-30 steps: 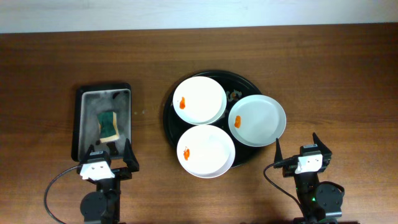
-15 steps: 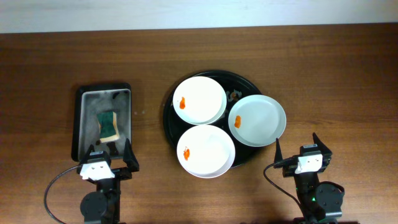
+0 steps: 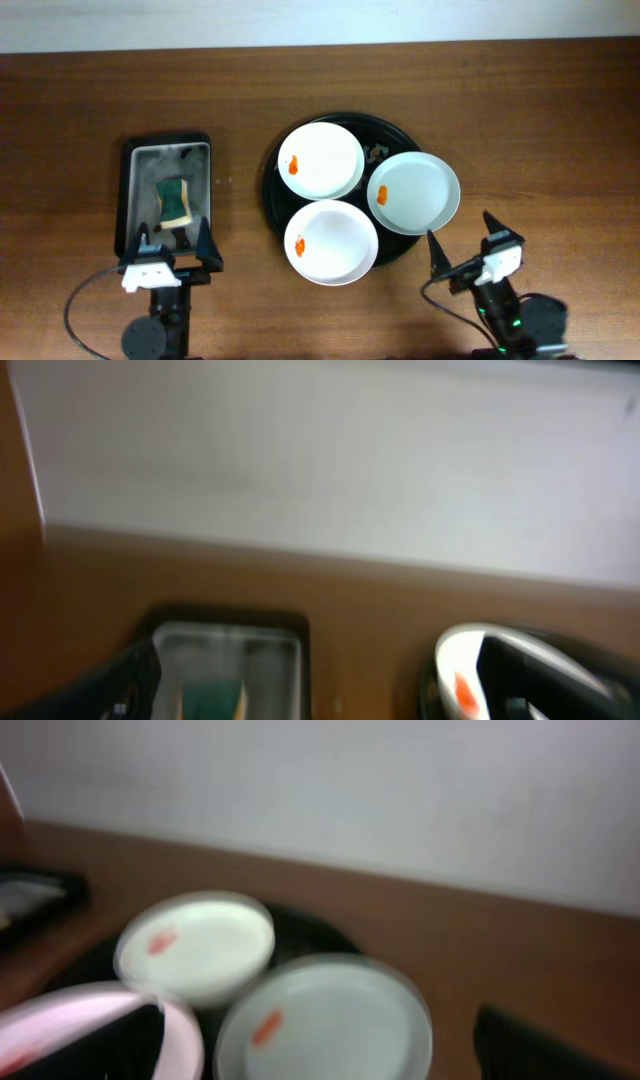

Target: Clean dirty plates on tray and stack at the side

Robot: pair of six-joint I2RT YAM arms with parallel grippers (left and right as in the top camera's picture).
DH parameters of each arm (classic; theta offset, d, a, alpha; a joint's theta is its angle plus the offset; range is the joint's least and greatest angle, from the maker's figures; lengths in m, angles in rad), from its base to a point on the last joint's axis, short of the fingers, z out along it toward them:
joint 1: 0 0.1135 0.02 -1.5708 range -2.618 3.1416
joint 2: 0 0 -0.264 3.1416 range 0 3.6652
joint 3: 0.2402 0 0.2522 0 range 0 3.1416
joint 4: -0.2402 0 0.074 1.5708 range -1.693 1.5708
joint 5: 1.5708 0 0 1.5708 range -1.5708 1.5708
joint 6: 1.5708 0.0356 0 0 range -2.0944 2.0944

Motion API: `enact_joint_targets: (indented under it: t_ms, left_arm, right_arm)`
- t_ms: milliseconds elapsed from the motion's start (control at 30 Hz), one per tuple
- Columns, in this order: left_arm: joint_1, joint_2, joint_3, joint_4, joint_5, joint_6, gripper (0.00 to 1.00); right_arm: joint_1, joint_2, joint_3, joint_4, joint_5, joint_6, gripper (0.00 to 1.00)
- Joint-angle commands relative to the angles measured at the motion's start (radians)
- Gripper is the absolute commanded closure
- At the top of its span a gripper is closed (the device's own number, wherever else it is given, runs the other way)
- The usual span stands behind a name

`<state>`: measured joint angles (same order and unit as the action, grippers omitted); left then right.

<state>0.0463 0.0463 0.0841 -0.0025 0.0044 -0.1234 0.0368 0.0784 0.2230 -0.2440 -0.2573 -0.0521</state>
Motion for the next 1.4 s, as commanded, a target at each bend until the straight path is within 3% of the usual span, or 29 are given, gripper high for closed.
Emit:
enact_joint_targets:
  t_ms: [0,67,233,400,500,567,633,667,800,933,967,1033,1067,1233,1367]
  left_arm:
    - [0.0,0.216,0.336,-0.144,0.089,0.089,0.01]
    - [0.0,0.426,0.552,-0.303,0.103,0.096,0.01]
    - [0.0,0.821,0.863,-0.476,0.306,0.181,0.01]
    - [0.0,0.869,0.912,-0.489,0.463,0.17,0.01]
    - [0.002,0.845,0.914,-0.518,0.2,0.089,0.01]
    - [0.002,0.805,0.914,-0.566,0.272,0.092,0.01]
    - [0.002,0.798,0.921,-0.579,0.159,0.06,0.01]
    - [0.002,0.847,0.948,-0.64,0.065,0.018,0.01]
    - [0.002,1.194,1.201,-0.941,0.006,0.004,0.01]
    - [0.021,1.469,1.291,-0.973,-0.005,-0.03,0.02]
    - [0.042,1.541,1.291,-0.98,-0.051,-0.078,0.06]
    - [0.092,1.653,1.291,-0.975,-0.072,-0.109,0.3]
    - [0.109,1.688,1.291,-0.975,-0.073,-0.112,0.35]
    - [0.151,1.878,1.291,-0.871,-0.073,-0.108,0.43]
    - [0.15,1.999,1.291,-0.842,-0.08,-0.108,0.82]
  right_arm:
    - [-0.005,0.236,0.38,-0.149,-0.021,0.035,0.01]
    - [-0.005,0.439,0.582,-0.299,-0.021,0.035,0.02]
    - [-0.005,0.779,0.903,-0.509,-0.05,0.015,0.02]
    - [-0.005,0.856,0.935,-0.478,-0.495,0.016,0.01]
    - [-0.005,0.856,0.935,-0.457,-0.6,0.016,0.02]
    - [-0.005,0.867,0.935,-0.483,-0.486,0.072,0.02]
    - [-0.005,0.937,0.935,-0.556,-0.379,0.098,0.01]
    - [-0.005,0.973,0.94,-0.58,-0.376,0.098,0.02]
    - [-0.005,1.115,1.048,-0.711,-0.337,0.088,0.02]
    - [-0.006,1.129,1.098,-0.69,-0.344,0.162,0.01]
    - [-0.005,1.13,1.098,-0.726,-0.312,0.162,0.01]
    - [-0.005,1.13,1.098,-0.78,-0.26,0.162,0.04]
    - [-0.005,1.13,1.098,-0.797,-0.245,0.162,0.04]
    - [-0.005,1.133,1.098,-0.789,-0.243,0.166,0.05]
    - [-0.005,1.135,1.098,-0.786,-0.243,0.166,0.07]
